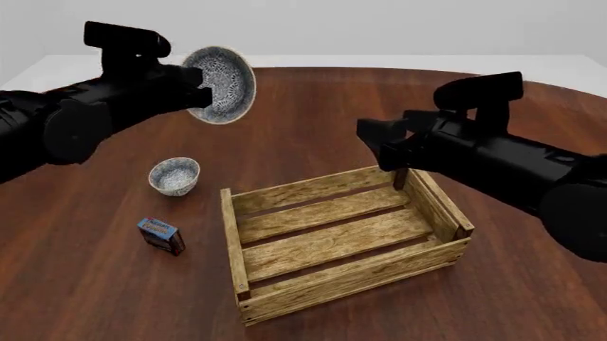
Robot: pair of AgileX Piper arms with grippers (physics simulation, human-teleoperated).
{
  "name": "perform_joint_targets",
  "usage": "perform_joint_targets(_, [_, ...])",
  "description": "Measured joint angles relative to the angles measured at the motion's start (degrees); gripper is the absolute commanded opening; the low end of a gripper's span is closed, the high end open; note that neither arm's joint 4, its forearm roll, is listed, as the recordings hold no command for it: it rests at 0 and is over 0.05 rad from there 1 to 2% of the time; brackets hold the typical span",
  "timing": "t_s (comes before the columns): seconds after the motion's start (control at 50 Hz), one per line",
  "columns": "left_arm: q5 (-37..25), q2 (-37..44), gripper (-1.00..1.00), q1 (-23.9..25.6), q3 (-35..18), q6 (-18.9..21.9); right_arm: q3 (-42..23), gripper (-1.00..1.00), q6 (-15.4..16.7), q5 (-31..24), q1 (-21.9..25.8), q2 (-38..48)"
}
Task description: Stack the right bowl on the left bowl and place them in the tray.
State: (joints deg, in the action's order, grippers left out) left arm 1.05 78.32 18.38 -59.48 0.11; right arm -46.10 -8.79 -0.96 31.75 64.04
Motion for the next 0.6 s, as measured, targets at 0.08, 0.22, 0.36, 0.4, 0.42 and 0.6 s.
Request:
perform_joint_targets(0.08, [-2.1,-0.2,-1.00,-1.4,-0.5,0.1,0.0,1.00,0.1,0.0,0.0,0.1])
perform_joint_targets(0.22, [-5.5,-0.3,-1.00,-4.6,-1.6,0.1,-0.1,1.00,0.2,0.1,-0.1,0.5])
perform_joint_targets(0.36, [-8.5,0.8,-1.00,-7.7,-3.1,-1.2,-0.1,1.00,0.3,0.2,-0.3,0.9])
perform_joint_targets(0.4, [-9.2,1.4,-1.00,-8.5,-3.7,-1.6,-0.1,1.00,0.3,0.3,-0.3,1.0])
perform_joint_targets(0.42, [-9.5,1.7,-1.00,-8.9,-3.9,-1.9,-0.1,1.00,0.3,0.3,-0.3,1.1])
perform_joint_targets(0.6, [-11.6,5.5,-1.00,-12.0,-5.8,-4.5,-0.2,1.00,0.5,0.3,-0.5,1.3])
